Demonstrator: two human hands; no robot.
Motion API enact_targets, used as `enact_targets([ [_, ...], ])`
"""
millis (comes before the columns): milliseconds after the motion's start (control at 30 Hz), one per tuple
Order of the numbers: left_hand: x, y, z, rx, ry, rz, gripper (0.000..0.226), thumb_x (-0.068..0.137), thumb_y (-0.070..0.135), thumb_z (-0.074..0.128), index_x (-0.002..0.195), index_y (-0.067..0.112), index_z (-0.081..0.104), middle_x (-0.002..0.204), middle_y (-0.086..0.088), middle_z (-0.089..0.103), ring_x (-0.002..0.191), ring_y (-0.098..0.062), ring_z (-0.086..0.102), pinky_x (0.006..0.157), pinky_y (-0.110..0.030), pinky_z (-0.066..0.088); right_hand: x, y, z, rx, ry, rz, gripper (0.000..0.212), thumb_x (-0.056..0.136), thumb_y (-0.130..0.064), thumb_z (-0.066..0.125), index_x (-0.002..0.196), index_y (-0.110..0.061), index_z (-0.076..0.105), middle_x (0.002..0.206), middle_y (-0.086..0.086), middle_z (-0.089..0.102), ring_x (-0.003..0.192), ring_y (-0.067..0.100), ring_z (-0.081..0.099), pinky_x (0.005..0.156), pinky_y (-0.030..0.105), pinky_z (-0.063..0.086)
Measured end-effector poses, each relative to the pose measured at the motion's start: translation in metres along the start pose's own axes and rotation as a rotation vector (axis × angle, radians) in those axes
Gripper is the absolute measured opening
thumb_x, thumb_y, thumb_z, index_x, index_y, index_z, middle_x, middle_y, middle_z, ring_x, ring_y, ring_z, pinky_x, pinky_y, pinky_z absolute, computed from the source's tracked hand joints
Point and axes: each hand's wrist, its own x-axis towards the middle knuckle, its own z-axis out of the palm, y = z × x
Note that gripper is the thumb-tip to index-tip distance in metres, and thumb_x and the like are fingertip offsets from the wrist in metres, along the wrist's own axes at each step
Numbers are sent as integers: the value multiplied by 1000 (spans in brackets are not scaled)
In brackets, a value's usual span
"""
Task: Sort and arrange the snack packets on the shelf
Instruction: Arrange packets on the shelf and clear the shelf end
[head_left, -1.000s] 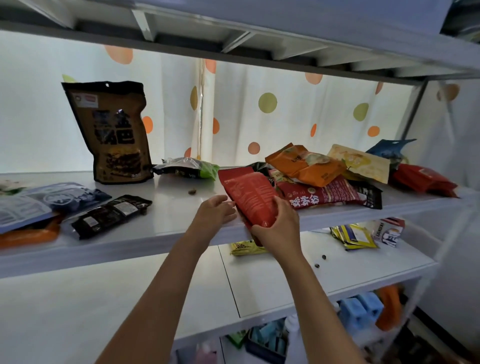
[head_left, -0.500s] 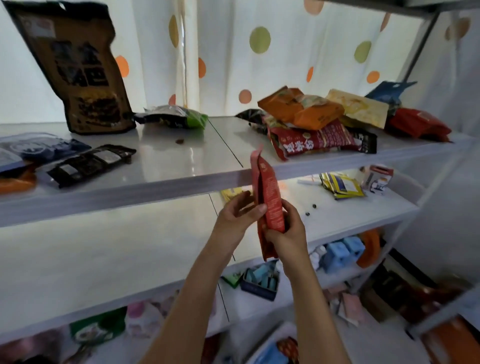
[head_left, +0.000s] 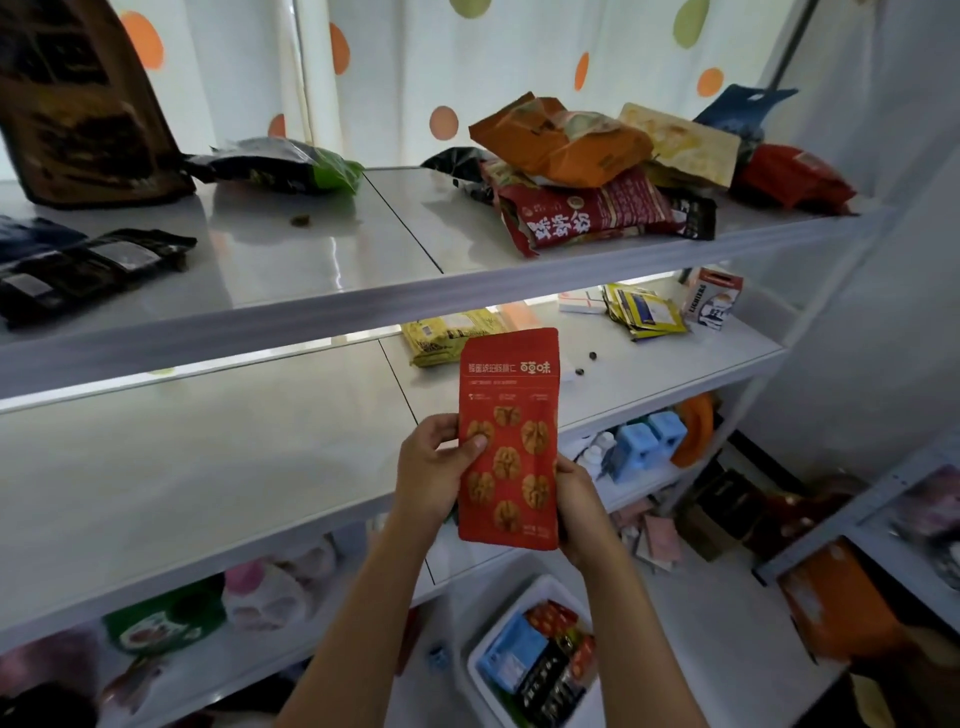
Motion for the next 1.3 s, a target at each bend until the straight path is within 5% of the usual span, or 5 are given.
enact_targets([
  [533,0,-9,-3,-58,-20,-59,25,84,15,73,103,14,58,111,-3,68,99,-18,67,81,-40,58,0,2,5,-12,25,46,36,101,-39,46,111,-11,66,98,11,76,90,30,74,92,52,55],
  [633,-5,-3,-3,-62,-114,-70,48,78,28,80,116,22,52,117,5,63,100,-12,65,80,-32,56,-2,0,10,21,8,30,34,101,-38,48,112,-11,66,100,12,76,90,31,74,90,51,56],
  [967,-9,-1,-4,286,-373,-10,123,41,65,88,140,42,19,128,14,50,115,-11,56,99,-41,49,-2,-7,16,161,-104,29,45,98,-56,41,124,-28,64,117,3,72,109,25,68,99,50,49],
  [1133,-11,-2,-6,297,-401,-41,103,60,44,86,138,35,20,121,10,52,111,-13,56,100,-42,49,-1,-4,18,136,-156,76,55,101,-58,26,123,-26,64,120,3,70,112,20,67,85,37,53],
  [1300,-19,-6,-11,123,-389,-97,67,84,13,68,137,28,29,111,7,54,98,-12,58,81,-26,52,4,-1,17,40,-74,-19,30,101,-33,50,127,-22,61,109,9,72,96,22,72,74,35,59],
])
